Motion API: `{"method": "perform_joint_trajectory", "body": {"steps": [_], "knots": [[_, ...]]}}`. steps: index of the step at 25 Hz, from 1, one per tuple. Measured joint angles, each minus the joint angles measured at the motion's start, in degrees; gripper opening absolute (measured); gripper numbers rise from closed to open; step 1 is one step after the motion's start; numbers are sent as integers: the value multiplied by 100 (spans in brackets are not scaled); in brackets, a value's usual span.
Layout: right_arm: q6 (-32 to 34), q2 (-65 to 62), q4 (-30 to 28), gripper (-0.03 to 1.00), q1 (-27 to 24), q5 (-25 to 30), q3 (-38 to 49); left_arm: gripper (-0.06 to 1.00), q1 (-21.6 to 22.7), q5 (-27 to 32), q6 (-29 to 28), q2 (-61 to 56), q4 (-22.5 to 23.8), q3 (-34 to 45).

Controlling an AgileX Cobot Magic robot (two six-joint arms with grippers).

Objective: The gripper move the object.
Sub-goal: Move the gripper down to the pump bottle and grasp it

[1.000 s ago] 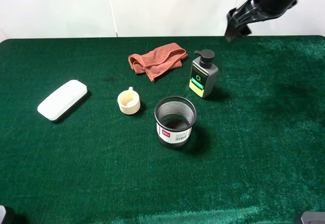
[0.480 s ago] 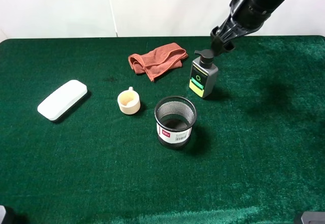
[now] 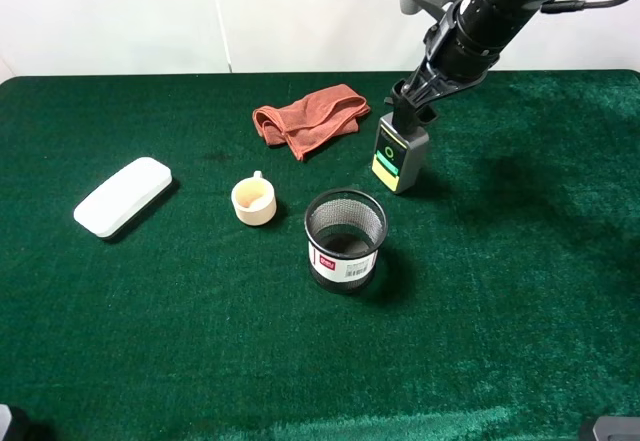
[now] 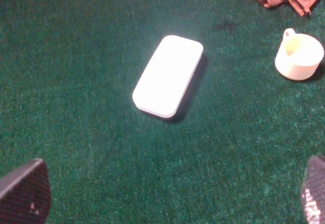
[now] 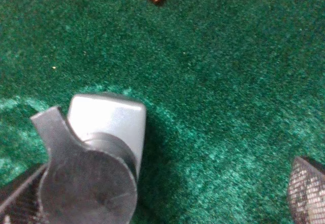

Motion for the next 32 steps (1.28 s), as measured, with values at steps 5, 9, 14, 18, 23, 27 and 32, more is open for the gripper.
{"method": "perform_joint_trajectory", "body": {"steps": [5,9,14,18,23,27,32], "knots": [[0,-6,18,69,0,162,0,99,0,0,0,0,0,0],[0,-6,204,69,135,236,0,99,0,0,0,0,0,0],[0,0,320,69,278,154,0,99,0,0,0,0,0,0],[0,157,350,69,278,105,0,99,0,0,0,0,0,0],[-61,423,404,69,278,-87,0,99,0,0,0,0,0,0],[-61,528,404,69,278,-167,0,99,0,0,0,0,0,0],[-66,696,406,69,278,-190,0,99,0,0,0,0,0,0]]}}
